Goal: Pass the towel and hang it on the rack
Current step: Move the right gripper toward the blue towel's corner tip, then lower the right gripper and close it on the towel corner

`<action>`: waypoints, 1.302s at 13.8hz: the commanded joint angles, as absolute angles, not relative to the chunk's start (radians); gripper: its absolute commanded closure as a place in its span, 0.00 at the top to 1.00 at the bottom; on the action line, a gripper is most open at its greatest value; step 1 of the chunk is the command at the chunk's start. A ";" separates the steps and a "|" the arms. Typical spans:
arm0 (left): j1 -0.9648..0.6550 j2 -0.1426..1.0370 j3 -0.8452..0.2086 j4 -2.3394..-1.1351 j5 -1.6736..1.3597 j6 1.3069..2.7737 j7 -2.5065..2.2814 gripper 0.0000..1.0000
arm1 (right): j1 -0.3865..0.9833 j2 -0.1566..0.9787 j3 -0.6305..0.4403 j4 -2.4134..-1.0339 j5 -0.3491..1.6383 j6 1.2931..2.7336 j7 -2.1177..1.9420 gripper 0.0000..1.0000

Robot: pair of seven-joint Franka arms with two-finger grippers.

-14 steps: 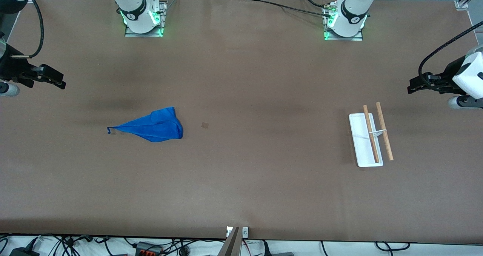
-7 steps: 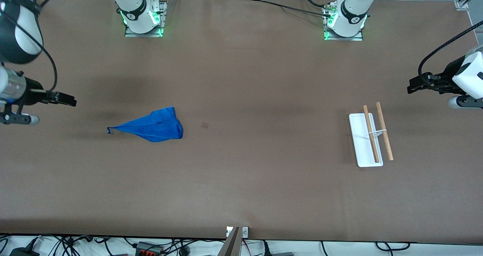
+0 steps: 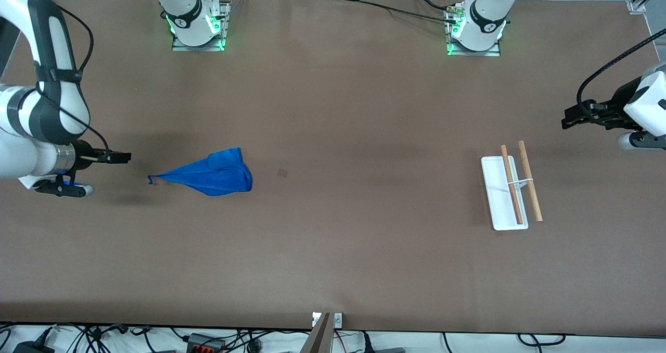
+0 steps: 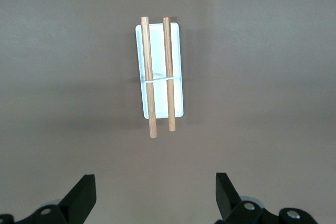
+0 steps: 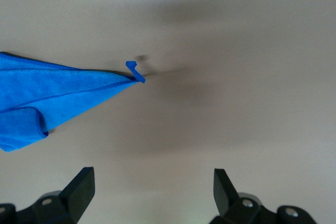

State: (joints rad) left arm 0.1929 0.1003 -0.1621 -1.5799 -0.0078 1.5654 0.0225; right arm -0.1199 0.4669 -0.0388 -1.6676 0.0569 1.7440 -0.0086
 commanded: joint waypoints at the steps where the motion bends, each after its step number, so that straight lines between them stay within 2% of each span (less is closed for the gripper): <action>1: 0.201 0.103 -0.170 -1.566 -0.021 1.560 0.040 1.00 | -0.153 0.532 -0.029 -1.640 0.140 1.721 -0.014 1.00; 11: 0.204 0.104 -0.169 -1.566 -0.043 1.560 0.040 1.00 | -0.186 0.721 -0.029 -1.632 0.349 1.804 0.216 1.00; 15: 0.204 0.104 -0.169 -1.566 -0.043 1.560 0.040 1.00 | -0.219 0.762 -0.029 -1.560 0.400 1.813 0.222 1.00; 18: 0.204 0.104 -0.169 -1.566 -0.043 1.560 0.040 1.00 | -0.232 0.785 -0.029 -1.555 0.426 1.818 0.224 1.00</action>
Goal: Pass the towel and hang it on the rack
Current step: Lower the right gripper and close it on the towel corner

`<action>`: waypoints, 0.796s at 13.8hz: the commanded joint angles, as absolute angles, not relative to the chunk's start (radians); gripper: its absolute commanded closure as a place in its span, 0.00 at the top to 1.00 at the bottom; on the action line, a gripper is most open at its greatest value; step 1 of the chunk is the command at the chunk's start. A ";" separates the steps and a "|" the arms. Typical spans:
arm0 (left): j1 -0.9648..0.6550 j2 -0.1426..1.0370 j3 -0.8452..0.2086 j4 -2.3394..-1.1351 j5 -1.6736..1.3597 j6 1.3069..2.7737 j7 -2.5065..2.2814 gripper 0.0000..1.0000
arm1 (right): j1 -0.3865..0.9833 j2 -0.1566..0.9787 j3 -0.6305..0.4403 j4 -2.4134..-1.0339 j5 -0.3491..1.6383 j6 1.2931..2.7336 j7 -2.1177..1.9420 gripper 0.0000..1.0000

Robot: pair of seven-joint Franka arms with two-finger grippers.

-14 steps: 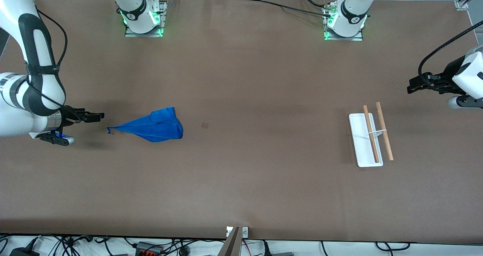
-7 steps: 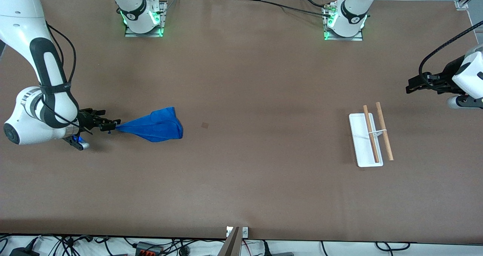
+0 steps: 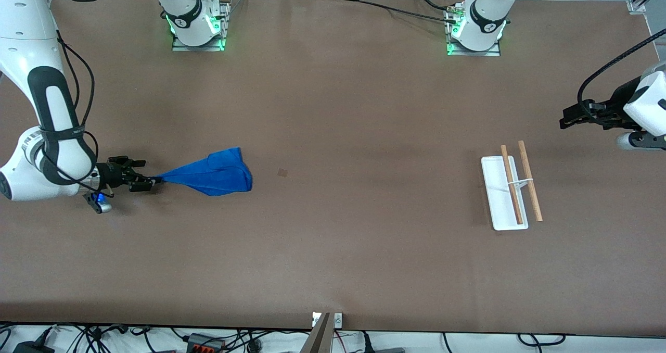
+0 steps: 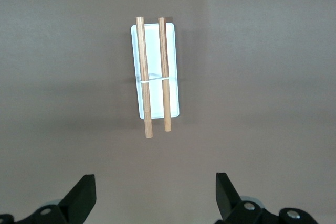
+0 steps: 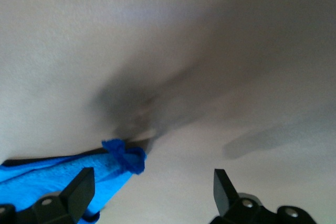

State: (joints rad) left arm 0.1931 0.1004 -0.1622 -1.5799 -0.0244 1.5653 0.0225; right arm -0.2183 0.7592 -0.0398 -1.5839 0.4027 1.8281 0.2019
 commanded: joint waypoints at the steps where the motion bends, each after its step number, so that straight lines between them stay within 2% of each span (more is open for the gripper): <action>1: 0.204 0.104 -0.169 -1.566 -0.043 1.560 0.040 1.00 | -0.232 0.790 -0.029 -1.555 0.428 1.818 0.225 1.00; 6: 0.204 0.104 -0.169 -1.566 -0.043 1.560 0.040 1.00 | -0.233 0.804 -0.029 -1.557 0.492 1.818 0.212 1.00; 7: 0.204 0.104 -0.169 -1.566 -0.043 1.560 0.041 1.00 | -0.233 0.807 -0.029 -1.557 0.492 1.818 0.210 0.94; 8: 0.204 0.104 -0.169 -1.566 -0.043 1.560 0.041 1.00 | -0.233 0.816 -0.029 -1.557 0.492 1.818 0.204 0.68; 9: 0.204 0.104 -0.167 -1.566 -0.043 1.560 0.041 1.00 | -0.236 0.821 -0.029 -1.557 0.495 1.816 0.206 0.62; 10: 0.204 0.104 -0.169 -1.566 -0.043 1.560 0.041 1.00 | -0.236 0.821 -0.029 -1.557 0.503 1.816 0.210 0.50; 11: 0.204 0.104 -0.169 -1.566 -0.044 1.560 0.040 1.00 | -0.236 0.819 -0.029 -1.555 0.506 1.812 0.204 0.45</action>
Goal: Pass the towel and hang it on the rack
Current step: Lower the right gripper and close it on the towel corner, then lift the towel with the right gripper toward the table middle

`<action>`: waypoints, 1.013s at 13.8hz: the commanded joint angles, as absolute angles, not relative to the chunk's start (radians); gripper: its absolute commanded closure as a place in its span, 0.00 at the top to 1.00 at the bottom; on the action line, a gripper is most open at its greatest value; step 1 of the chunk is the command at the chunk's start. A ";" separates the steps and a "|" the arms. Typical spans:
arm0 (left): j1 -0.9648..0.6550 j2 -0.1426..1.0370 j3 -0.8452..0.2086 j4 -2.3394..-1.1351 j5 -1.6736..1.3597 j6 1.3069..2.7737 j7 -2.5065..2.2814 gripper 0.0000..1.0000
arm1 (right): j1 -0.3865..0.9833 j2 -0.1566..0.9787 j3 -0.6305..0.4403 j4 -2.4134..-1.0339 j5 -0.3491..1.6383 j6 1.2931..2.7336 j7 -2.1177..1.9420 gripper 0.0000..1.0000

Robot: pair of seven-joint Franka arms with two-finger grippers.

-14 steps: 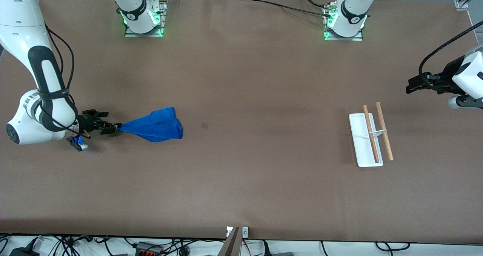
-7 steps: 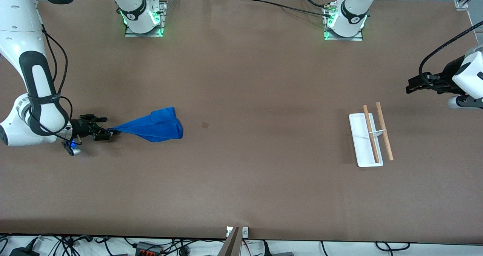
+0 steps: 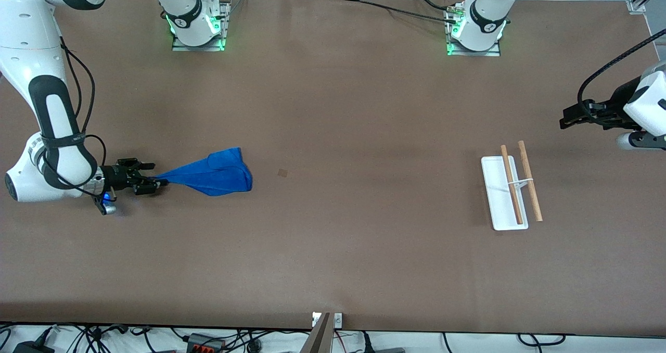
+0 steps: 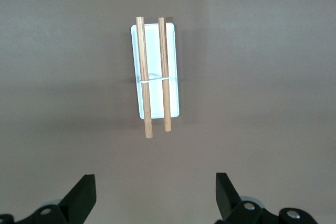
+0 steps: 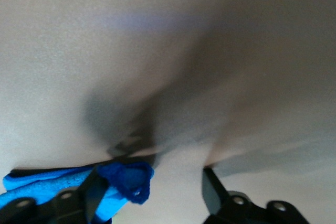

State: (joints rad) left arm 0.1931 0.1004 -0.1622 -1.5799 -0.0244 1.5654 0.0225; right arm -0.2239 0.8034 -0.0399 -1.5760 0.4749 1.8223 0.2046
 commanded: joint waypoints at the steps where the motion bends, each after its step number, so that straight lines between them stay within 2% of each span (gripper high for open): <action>1: 0.204 0.104 -0.167 -1.566 -0.044 1.560 0.040 1.00 | -0.236 0.819 -0.028 -1.555 0.506 1.804 0.207 0.41; 4: 0.204 0.104 -0.167 -1.566 -0.046 1.560 0.040 1.00 | -0.232 0.815 -0.020 -1.514 0.503 1.737 0.195 0.00; 8: 0.206 0.104 -0.160 -1.566 -0.066 1.560 0.040 1.00 | -0.227 0.793 0.009 -1.458 0.503 1.674 0.202 0.00; 11: 0.206 0.104 -0.160 -1.566 -0.067 1.560 0.040 1.00 | -0.204 0.785 0.012 -1.253 0.477 1.454 0.203 0.00; 13: 0.206 0.106 -0.160 -1.566 -0.066 1.560 0.040 1.00 | -0.141 0.785 0.008 -1.082 0.446 1.289 0.209 0.00; 14: 0.206 0.106 -0.160 -1.566 -0.067 1.560 0.040 1.00 | -0.120 0.778 0.008 -1.034 0.446 1.257 0.209 0.00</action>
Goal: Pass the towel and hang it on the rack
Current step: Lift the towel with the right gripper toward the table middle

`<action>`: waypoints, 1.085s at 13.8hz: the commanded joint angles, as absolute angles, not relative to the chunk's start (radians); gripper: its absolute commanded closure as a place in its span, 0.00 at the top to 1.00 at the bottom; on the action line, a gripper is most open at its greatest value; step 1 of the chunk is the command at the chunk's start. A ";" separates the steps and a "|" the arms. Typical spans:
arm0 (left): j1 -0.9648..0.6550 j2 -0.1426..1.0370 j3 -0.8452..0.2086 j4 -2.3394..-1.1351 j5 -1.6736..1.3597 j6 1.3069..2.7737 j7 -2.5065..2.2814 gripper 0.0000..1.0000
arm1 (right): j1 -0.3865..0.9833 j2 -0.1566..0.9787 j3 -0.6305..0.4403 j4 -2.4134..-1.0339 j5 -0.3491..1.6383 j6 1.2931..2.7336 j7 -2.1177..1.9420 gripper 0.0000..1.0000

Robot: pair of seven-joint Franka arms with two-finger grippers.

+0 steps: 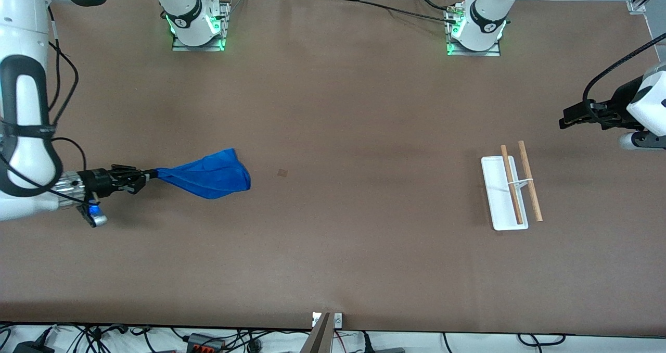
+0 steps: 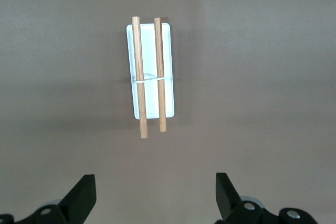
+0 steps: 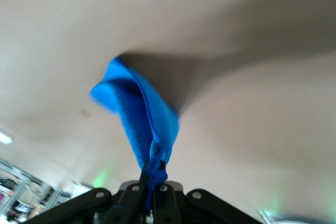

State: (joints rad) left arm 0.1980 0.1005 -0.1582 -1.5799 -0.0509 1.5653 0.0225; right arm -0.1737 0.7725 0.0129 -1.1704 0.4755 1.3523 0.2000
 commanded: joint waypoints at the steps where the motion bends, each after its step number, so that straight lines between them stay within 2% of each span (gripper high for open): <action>1: 0.209 0.107 -0.158 -1.566 -0.067 1.562 0.041 1.00 | -0.085 0.746 0.009 -1.005 0.446 1.241 0.209 0.00; 4: 0.213 0.146 -0.158 -1.566 -0.060 1.571 0.072 1.00 | 0.075 0.666 0.011 -0.996 0.451 1.252 0.210 0.00; 8: 0.216 0.213 -0.156 -1.513 -0.064 1.562 0.264 1.00 | 0.320 0.615 0.009 -0.953 0.451 1.310 0.199 0.00; 13: 0.201 0.271 -0.175 -1.508 -0.064 1.473 0.296 1.00 | 0.533 0.577 0.011 -0.951 0.453 1.538 0.193 0.00; 15: 0.202 0.313 -0.207 -1.516 -0.122 1.486 0.473 1.00 | 0.587 0.577 0.011 -0.951 0.453 1.647 0.198 0.00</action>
State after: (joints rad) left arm 0.2023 0.2644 -0.1825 -1.5457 -0.0757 1.5050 0.3481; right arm 0.5506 0.5809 0.0228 -0.9525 0.4615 1.5752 0.2044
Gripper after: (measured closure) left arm 0.000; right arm 0.978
